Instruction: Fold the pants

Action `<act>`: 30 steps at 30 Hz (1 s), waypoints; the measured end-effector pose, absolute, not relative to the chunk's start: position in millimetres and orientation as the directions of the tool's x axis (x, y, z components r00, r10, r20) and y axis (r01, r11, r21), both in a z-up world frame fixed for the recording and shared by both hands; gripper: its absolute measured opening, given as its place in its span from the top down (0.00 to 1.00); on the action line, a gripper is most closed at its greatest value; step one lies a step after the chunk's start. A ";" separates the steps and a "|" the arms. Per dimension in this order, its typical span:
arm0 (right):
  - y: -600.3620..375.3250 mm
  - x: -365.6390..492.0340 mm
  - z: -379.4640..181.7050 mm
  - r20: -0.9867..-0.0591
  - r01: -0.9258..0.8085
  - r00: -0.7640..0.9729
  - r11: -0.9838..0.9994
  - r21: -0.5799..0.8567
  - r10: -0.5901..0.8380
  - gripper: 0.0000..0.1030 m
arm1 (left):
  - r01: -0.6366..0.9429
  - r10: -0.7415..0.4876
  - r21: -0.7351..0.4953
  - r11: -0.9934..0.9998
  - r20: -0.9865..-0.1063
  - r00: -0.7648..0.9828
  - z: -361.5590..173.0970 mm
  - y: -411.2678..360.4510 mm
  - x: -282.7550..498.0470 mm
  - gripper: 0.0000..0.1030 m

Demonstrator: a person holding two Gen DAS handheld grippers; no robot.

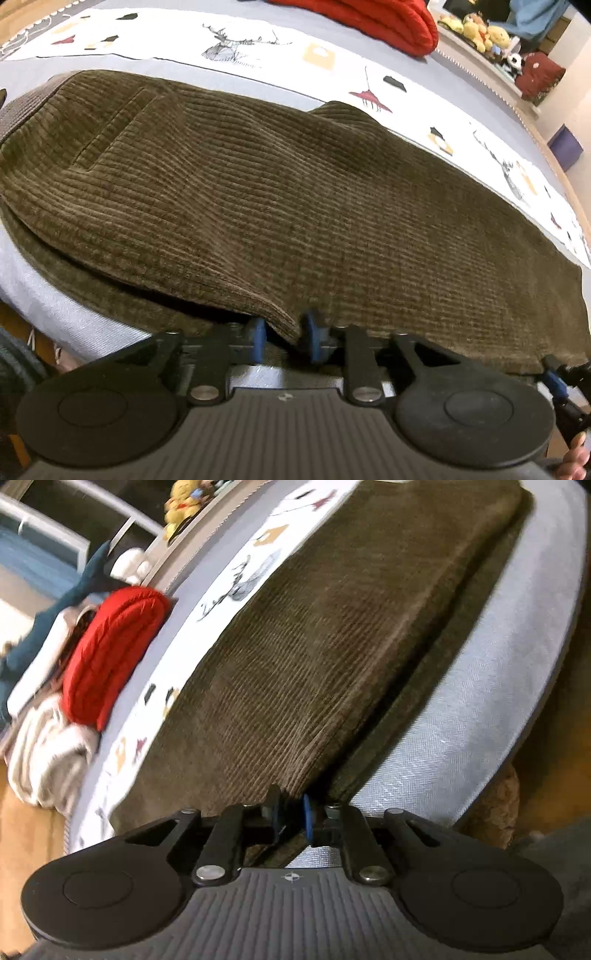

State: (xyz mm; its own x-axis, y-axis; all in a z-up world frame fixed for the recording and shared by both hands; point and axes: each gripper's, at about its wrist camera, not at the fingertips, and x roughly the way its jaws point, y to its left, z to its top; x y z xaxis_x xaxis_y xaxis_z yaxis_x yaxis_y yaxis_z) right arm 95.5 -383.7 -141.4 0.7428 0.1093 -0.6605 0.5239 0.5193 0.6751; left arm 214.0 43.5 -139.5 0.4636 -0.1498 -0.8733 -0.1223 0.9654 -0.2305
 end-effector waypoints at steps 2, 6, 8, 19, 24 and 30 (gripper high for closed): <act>-398.5 77.1 -133.0 -0.650 0.576 0.760 0.452 0.681 0.012 0.54 | -0.135 -0.166 -0.253 0.958 -0.873 0.459 -123.5 51.7 211.7 0.25; -436.9 32.5 -105.8 -0.590 0.660 0.750 0.293 0.691 -0.298 0.33 | -0.150 -0.116 -0.229 0.962 -0.837 0.534 -88.2 69.7 207.3 0.08; -452.8 21.5 -92.7 -0.561 0.673 0.729 0.258 0.693 -0.392 0.33 | -0.157 -0.113 -0.237 0.959 -0.825 0.554 -78.9 79.0 209.4 0.06; -475.5 160.7 -123.2 -0.794 0.663 0.575 0.681 0.311 -0.197 0.53 | -0.336 0.119 -0.054 0.940 -0.874 0.472 -107.9 143.9 278.5 0.05; -442.9 171.4 -100.0 -0.767 0.626 0.558 0.767 0.138 -0.317 0.51 | -0.434 0.005 -0.211 0.876 -0.895 0.445 -105.9 208.9 288.5 0.06; -373.8 222.4 -48.0 -0.657 0.272 0.753 0.888 0.370 0.043 0.51 | -0.388 -0.041 -0.292 0.874 -0.840 0.541 -79.8 231.5 301.6 0.04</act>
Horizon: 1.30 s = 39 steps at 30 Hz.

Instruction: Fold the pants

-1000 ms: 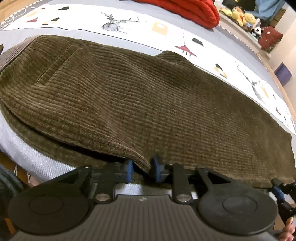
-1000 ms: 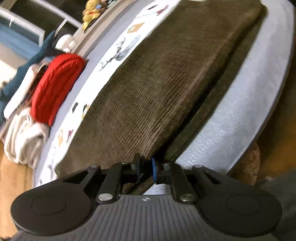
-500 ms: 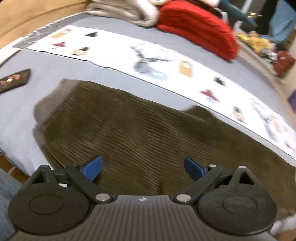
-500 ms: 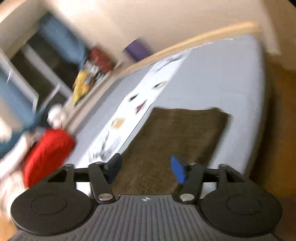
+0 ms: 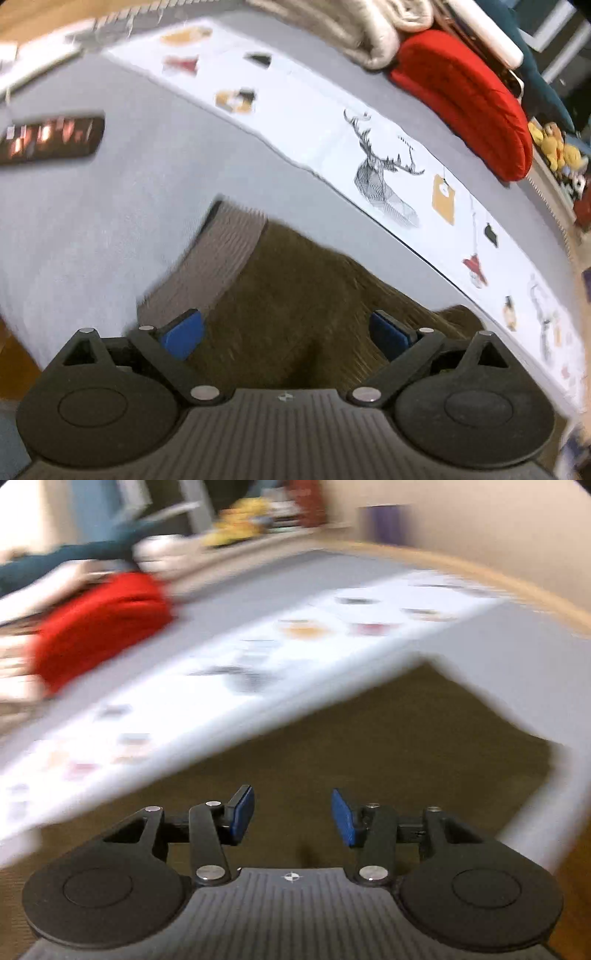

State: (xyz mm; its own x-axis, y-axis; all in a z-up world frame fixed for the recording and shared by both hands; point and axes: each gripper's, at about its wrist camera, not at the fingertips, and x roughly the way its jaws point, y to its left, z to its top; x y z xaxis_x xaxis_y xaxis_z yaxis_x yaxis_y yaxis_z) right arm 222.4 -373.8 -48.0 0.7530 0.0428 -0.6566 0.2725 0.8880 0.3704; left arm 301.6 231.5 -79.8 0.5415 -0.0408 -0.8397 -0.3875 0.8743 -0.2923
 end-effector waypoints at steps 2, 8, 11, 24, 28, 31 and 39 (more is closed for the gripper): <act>-331.8 268.0 -39.2 -0.638 0.119 0.730 0.874 0.471 0.244 0.51 | -0.365 -0.045 -0.279 0.888 -0.843 0.536 -90.8 230.5 302.5 0.02; -202.7 395.2 -54.8 -0.634 -0.180 0.588 0.846 0.502 0.502 0.52 | -0.211 -0.042 -0.184 0.960 -0.839 0.542 -108.8 223.5 297.9 0.02; -170.5 442.8 -86.2 -0.692 -0.177 0.503 0.845 0.504 0.518 0.52 | -0.199 -0.094 -0.237 0.951 -0.834 0.544 -113.9 233.6 297.2 0.02; -112.1 435.4 -109.1 -0.799 -0.381 0.416 0.881 0.279 0.433 0.92 | -0.149 -0.104 -0.218 0.964 -0.832 0.544 -113.7 230.4 292.5 0.02; -96.3 440.0 -119.2 -0.799 -0.396 0.459 0.894 0.209 0.389 0.90 | -0.147 -0.107 -0.220 0.964 -0.831 0.545 -114.0 231.1 291.8 0.02; -102.1 431.8 -106.4 -0.780 -0.382 0.507 0.907 0.177 0.366 0.73 | -0.161 -0.120 -0.247 0.956 -0.824 0.554 -111.8 234.7 291.2 0.02; -131.6 340.1 -95.7 -0.733 -0.316 0.562 0.919 0.237 0.383 0.57 | -0.208 -0.096 -0.258 0.944 -0.815 0.571 -106.6 234.9 290.3 0.02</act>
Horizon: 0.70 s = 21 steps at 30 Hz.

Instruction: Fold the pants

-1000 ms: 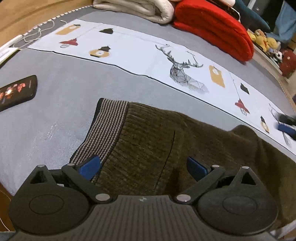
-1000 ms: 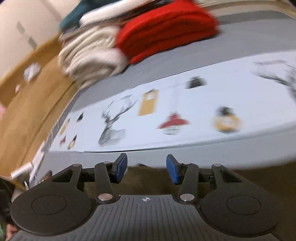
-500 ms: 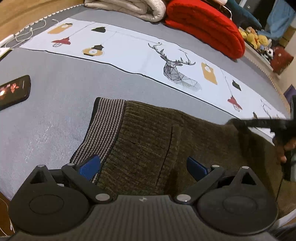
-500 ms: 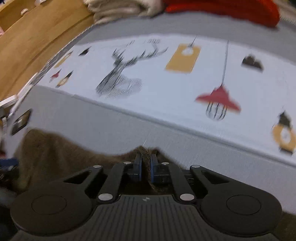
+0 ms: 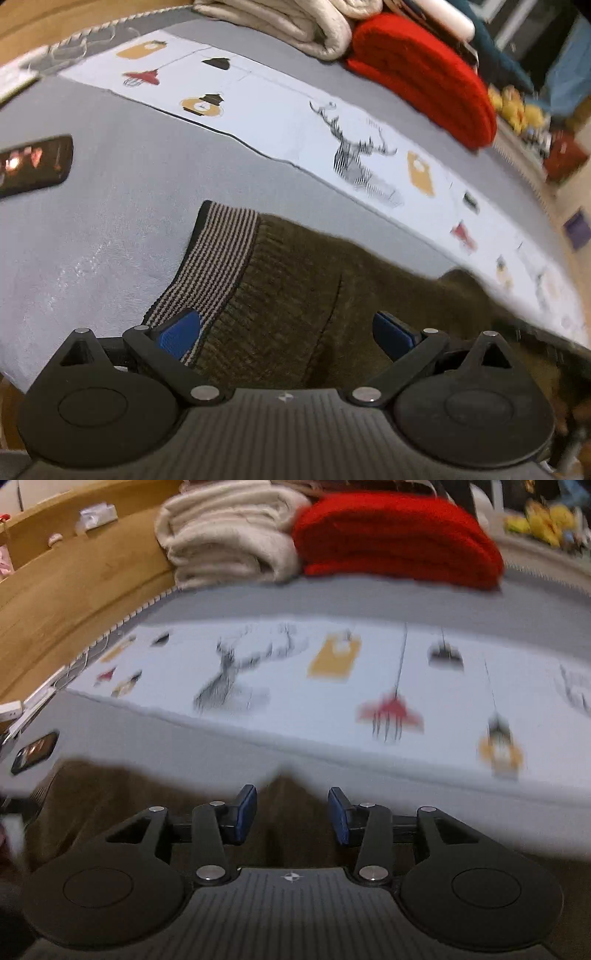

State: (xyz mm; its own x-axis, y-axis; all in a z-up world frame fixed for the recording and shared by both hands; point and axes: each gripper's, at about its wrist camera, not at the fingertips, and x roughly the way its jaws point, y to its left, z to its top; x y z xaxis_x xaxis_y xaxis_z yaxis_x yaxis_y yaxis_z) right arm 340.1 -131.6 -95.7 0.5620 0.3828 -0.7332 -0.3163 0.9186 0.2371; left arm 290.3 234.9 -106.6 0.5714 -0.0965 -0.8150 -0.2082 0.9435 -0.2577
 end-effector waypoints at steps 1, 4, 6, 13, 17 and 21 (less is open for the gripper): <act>-131.2 325.3 -110.7 -0.766 -0.301 0.526 0.923 0.237 0.369 0.57 | -0.180 -0.061 -0.196 0.964 -0.820 0.569 -108.1 224.9 289.4 0.02; -124.0 275.6 -136.6 -0.748 -0.330 0.598 0.939 0.098 0.289 0.57 | -0.060 0.073 0.047 0.997 -0.819 0.569 -120.2 187.6 282.4 0.02; -112.5 246.8 -135.5 -0.736 -0.355 0.639 0.934 -0.025 0.223 0.56 | 0.003 0.150 0.188 0.982 -0.795 0.587 -131.1 167.8 271.5 0.01; -127.7 192.2 -130.3 -0.749 -0.290 0.622 0.956 0.053 0.230 0.56 | -0.102 0.154 0.116 0.988 -0.798 0.583 -143.3 169.7 228.9 0.00; -132.5 178.5 -113.4 -0.756 -0.206 0.620 0.973 0.101 0.209 0.56 | -0.186 0.130 0.011 0.983 -0.757 0.641 -121.7 171.9 202.3 0.00; -120.6 189.5 -86.3 -0.690 -0.185 0.681 0.969 0.164 0.247 0.48 | -0.200 0.133 -0.016 0.980 -0.696 0.705 -94.0 142.6 225.0 0.00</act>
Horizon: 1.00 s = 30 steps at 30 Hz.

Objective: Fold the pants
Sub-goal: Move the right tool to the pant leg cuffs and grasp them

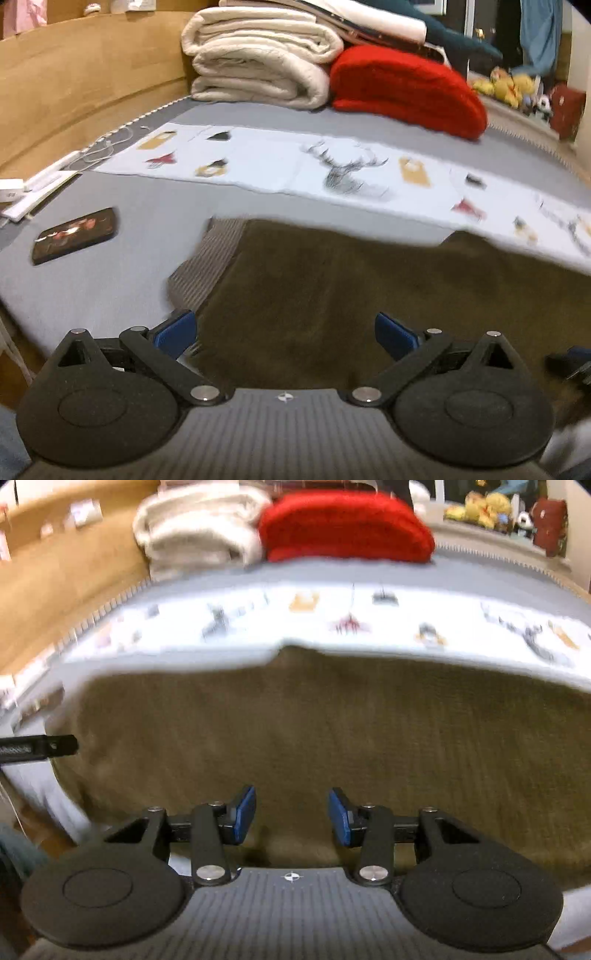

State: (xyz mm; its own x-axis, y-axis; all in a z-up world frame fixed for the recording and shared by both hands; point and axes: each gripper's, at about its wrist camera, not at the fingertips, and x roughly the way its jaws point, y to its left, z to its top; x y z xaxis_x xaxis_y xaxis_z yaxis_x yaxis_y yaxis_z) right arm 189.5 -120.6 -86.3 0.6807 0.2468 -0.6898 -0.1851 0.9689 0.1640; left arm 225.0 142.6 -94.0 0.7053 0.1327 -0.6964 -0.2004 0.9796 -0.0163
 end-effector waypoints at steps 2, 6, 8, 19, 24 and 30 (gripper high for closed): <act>-111.2 204.5 -92.5 -0.703 -0.180 0.656 0.962 0.207 0.275 0.39 | -0.191 0.068 -0.070 0.979 -0.770 0.634 -106.7 128.3 255.6 0.00; -98.9 202.9 -130.2 -0.776 -0.148 0.601 0.981 0.128 0.192 0.39 | -0.155 0.197 0.131 0.979 -0.800 0.567 -150.0 88.9 261.2 0.00; -92.5 175.7 -132.3 -0.757 -0.221 0.635 0.975 0.012 0.154 0.39 | -0.105 0.225 0.206 0.973 -0.737 0.638 -160.8 78.0 233.9 0.00; -164.6 138.5 -103.9 -0.797 -0.150 0.534 0.959 0.240 0.283 0.32 | -0.175 0.187 0.098 0.980 -0.762 0.620 -125.4 80.4 170.5 0.00; -286.2 123.0 -73.0 -0.735 0.141 0.655 0.927 0.346 0.175 0.32 | -0.099 0.085 0.023 0.995 -0.723 0.686 -85.3 39.4 166.0 0.00; -474.4 74.1 -76.0 -0.645 0.590 0.744 0.622 0.514 -0.173 0.32 | 0.028 -0.078 -0.076 0.997 -0.789 0.609 -85.2 -26.8 185.4 0.00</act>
